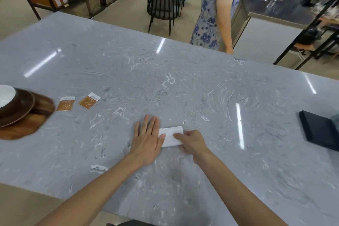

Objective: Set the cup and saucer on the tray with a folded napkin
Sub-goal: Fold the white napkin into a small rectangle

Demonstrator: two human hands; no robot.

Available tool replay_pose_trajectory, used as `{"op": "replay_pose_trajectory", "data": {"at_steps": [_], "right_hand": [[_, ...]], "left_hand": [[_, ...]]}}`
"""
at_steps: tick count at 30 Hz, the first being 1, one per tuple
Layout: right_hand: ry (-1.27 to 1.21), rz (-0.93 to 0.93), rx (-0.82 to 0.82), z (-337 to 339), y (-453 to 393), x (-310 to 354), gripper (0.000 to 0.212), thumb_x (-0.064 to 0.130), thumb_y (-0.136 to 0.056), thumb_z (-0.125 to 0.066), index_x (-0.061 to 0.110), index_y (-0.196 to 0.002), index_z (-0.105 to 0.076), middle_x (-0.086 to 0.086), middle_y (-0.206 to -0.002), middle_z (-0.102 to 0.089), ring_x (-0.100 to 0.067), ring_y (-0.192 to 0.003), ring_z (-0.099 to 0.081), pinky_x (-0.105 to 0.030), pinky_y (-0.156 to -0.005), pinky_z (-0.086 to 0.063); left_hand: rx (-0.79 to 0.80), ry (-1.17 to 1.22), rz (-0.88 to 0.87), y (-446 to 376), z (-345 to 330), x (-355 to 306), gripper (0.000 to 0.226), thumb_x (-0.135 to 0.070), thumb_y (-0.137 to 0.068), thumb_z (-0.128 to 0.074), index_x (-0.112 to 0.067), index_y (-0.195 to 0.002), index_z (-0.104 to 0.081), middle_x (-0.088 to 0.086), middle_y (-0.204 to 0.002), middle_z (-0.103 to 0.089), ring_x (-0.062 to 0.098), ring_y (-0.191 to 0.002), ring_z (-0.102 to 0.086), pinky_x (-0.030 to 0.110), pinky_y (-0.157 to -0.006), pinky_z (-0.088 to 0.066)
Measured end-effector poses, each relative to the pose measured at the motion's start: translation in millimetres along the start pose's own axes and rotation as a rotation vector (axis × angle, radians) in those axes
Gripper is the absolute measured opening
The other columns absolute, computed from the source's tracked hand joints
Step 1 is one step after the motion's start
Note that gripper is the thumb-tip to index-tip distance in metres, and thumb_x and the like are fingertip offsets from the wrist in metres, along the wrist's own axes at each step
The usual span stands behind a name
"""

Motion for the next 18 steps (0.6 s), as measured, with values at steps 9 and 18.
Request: {"op": "replay_pose_trajectory", "data": {"at_steps": [9, 18], "right_hand": [[-0.318, -0.083, 0.051, -2.4, 10.0, 6.2, 0.025, 0.016, -0.091, -0.075, 0.001, -0.107, -0.065, -0.017, -0.109, -0.07, -0.025, -0.094, -0.069, -0.034, -0.077, -0.061], [-0.492, -0.017, 0.042, -2.0, 29.0, 20.0, 0.019, 0.012, -0.09, -0.075, 0.001, -0.1, -0.062, -0.027, -0.119, -0.069, -0.033, -0.109, -0.071, -0.031, -0.075, -0.064]], "left_hand": [[-0.011, 0.006, 0.03, 3.5, -5.0, 4.9, 0.067, -0.052, -0.104, -0.013, -0.018, -0.161, -0.007, 0.001, -0.17, -0.008, 0.026, -0.156, 0.001, 0.055, -0.122, -0.009], [-0.037, 0.582, 0.04, 7.3, 36.7, 22.5, 0.045, -0.038, -0.104, -0.048, -0.028, -0.148, -0.048, 0.006, -0.155, -0.044, 0.022, -0.146, -0.031, 0.03, -0.118, -0.021]]}}
Point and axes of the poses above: each hand's wrist, its own y-axis away from the middle knuckle, its own z-axis out of the back of the hand, x = y × z, the point moved 5 cm from there along -y, towards the middle knuckle
